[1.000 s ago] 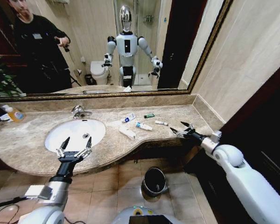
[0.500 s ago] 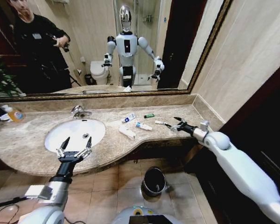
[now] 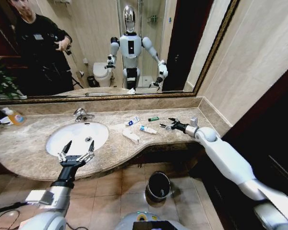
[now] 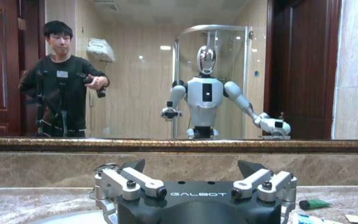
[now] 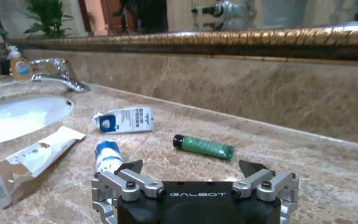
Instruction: Pick up the trash from the sink and place it in the trash bin.
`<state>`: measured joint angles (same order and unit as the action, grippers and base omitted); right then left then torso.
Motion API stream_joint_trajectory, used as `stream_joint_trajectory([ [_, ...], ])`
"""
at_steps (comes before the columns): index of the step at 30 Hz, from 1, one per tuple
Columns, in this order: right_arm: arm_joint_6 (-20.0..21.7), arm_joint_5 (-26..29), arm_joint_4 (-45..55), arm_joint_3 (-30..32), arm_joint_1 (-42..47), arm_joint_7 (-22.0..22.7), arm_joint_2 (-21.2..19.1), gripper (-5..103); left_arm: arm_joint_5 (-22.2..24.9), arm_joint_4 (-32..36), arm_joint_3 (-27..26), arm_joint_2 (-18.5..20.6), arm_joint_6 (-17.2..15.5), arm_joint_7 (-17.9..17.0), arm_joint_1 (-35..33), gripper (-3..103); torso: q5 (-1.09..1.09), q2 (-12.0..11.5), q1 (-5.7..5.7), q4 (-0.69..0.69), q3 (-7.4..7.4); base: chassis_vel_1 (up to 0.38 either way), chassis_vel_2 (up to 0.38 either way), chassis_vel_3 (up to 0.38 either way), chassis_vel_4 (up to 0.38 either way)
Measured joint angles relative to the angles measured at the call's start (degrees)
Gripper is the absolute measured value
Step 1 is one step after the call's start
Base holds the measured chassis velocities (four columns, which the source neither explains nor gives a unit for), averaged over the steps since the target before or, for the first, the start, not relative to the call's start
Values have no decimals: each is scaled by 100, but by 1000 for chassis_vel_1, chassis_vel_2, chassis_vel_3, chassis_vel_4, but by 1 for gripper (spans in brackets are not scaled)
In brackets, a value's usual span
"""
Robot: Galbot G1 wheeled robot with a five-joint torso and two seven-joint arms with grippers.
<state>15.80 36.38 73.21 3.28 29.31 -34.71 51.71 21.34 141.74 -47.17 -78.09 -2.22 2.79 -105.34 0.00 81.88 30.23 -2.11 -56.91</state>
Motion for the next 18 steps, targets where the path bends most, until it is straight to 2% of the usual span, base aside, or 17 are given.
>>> stream_joint_trajectory([
  [7, -67, -183, -401, -35, -124, -234, 112, 100, 0, 0, 0, 0, 0, 0, 0, 100, 1, 0, 0, 0, 0, 0, 0, 0, 0],
  [18, -121, -184, -601, 107, -115, -253, 61, 100, 0, 0, 0, 0, 0, 0, 0, 100, 0, 1, 0, 0, 1, 0, 0, 0, 0],
])
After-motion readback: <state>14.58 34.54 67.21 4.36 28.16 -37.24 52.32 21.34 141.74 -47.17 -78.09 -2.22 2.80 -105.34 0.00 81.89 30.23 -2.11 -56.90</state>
